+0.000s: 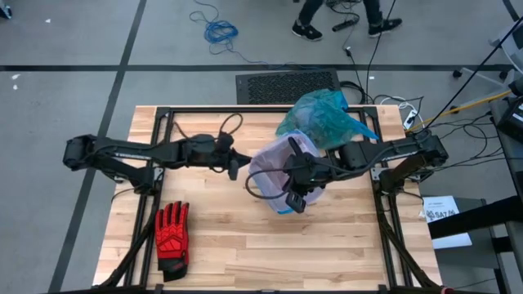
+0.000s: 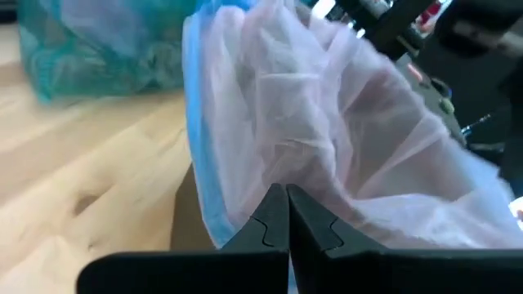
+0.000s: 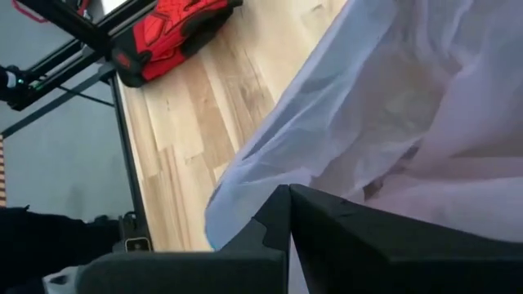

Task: Place trash/remove bag and relplace
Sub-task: Put the pink trash bag into the trash bin

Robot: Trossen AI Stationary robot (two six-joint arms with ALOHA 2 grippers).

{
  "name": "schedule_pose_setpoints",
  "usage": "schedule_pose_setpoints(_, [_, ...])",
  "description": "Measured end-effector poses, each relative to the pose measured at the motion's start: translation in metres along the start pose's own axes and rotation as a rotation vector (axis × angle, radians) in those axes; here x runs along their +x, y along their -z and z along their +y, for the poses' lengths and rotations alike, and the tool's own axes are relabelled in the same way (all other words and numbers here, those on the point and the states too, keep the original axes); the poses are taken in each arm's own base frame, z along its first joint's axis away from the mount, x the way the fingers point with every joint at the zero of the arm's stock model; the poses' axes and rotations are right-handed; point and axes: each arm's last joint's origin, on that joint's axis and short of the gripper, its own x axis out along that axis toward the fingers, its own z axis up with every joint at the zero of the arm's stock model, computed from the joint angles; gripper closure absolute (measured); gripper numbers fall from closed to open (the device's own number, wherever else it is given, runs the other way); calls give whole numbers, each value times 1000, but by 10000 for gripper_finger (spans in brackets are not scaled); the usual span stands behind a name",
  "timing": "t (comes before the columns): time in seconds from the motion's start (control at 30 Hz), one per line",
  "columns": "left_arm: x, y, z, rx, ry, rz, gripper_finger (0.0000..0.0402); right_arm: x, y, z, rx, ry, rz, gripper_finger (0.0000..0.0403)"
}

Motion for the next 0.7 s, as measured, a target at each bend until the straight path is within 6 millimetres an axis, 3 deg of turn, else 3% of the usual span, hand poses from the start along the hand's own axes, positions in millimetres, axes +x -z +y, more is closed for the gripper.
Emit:
schedule_pose_setpoints(0.57, [42, 23, 18, 50, -40, 97, 402, 2, 1, -6, 64, 70, 0, 403])
schedule_pose_setpoints(0.7, [44, 25, 19, 55, -47, 107, 402, -9, -1, 5, 44, 4, -27, 403])
